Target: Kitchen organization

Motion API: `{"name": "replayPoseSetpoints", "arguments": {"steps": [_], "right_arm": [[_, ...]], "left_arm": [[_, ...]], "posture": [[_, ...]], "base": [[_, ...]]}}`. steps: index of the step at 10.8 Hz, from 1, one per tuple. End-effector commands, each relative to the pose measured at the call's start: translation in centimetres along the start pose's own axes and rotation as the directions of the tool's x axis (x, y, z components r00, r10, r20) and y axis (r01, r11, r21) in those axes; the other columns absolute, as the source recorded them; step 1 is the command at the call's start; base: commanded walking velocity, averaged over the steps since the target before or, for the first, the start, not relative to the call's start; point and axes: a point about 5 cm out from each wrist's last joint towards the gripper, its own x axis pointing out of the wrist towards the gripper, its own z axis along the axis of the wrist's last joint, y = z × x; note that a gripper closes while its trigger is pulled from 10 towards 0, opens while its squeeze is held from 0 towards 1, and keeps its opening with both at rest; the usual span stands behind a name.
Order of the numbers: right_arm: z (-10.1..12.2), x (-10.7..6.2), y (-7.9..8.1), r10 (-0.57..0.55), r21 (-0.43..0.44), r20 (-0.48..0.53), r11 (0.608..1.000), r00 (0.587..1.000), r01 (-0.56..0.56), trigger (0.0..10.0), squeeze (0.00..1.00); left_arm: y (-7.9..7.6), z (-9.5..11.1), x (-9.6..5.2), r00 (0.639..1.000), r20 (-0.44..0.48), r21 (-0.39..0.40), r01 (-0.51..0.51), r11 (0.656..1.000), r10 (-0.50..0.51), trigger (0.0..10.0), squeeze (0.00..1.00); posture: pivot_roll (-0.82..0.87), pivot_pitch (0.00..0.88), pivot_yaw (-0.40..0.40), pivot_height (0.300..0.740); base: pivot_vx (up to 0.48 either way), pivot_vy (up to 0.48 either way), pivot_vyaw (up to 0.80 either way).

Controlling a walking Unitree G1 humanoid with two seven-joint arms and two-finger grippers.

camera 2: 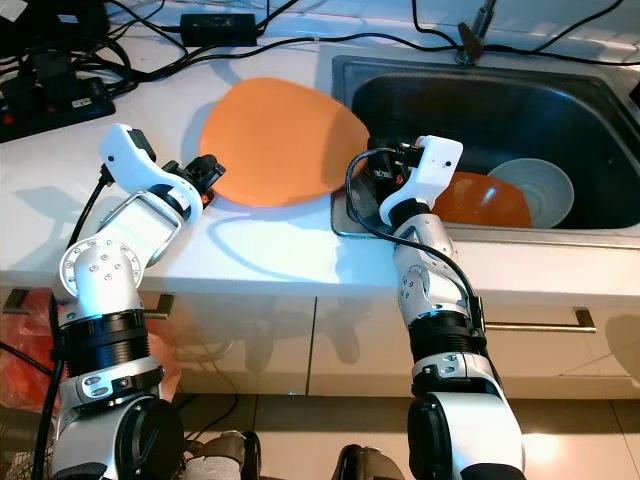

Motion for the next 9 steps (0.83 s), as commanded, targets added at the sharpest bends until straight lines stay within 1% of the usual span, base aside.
{"name": "replayPoseSetpoints", "arguments": {"steps": [1,2,4,5,6,7,8,9], "right_arm": [[-0.5,-0.4,-0.6,-0.013,-0.006,-0.027,1.000,1.000,0.013,10.0,0.00],[-0.5,-0.4,-0.5,-0.012,-0.005,-0.027,1.000,1.000,0.012,10.0,0.00],[-0.5,-0.5,-0.6,-0.015,-0.006,-0.028,1.000,1.000,0.014,10.0,0.00],[-0.4,-0.5,-0.7,-0.017,-0.006,-0.028,1.000,0.999,0.017,10.0,0.00],[-0.4,-0.5,-0.8,-0.019,-0.006,-0.027,1.000,0.999,0.019,10.0,0.00],[-0.4,-0.4,-0.8,-0.019,-0.003,-0.028,1.000,0.999,0.019,10.0,0.00],[-0.4,-0.4,-0.7,-0.019,-0.003,-0.029,1.000,0.999,0.019,10.0,0.00],[-0.4,-0.4,-0.8,-0.021,-0.003,-0.029,1.000,0.999,0.021,10.0,0.00]], "left_arm": [[0.3,-0.9,0.1,1.000,-0.026,0.005,-0.009,1.000,0.009,0.0,0.00],[0.3,-0.5,0.0,1.000,0.004,-0.011,-0.003,1.000,0.003,0.0,0.00],[-0.2,1.1,-0.2,0.990,0.137,-0.048,0.031,0.998,-0.024,0.0,0.00],[-0.6,2.0,-0.4,0.975,0.217,-0.067,0.071,0.995,-0.055,0.0,0.00],[-1.3,2.7,-0.8,0.956,0.277,-0.088,0.129,0.988,-0.100,0.0,0.00],[-1.8,2.8,-1.0,0.941,0.311,-0.087,0.165,0.982,-0.131,8.4,0.00],[-1.9,2.6,-1.0,0.940,0.312,-0.090,0.173,0.981,-0.137,10.0,0.00],[-2.1,2.3,-1.0,0.934,0.322,-0.090,0.191,0.977,-0.153,10.0,0.00]], "posture": [[0.09,0.148,-0.052,0.723],[0.09,0.146,-0.052,0.723],[0.09,0.140,-0.055,0.723],[0.09,0.139,-0.057,0.723],[0.09,0.138,-0.058,0.723],[0.09,0.141,-0.062,0.723],[0.09,0.142,-0.062,0.723],[0.09,0.145,-0.065,0.723]], "base": [[0.000,0.000,0.00],[0.000,0.000,0.00],[0.000,0.000,0.00],[0.000,0.000,0.00],[0.000,0.000,0.00],[0.000,0.000,0.00],[0.000,0.000,0.00],[0.000,0.000,0.00]]}}
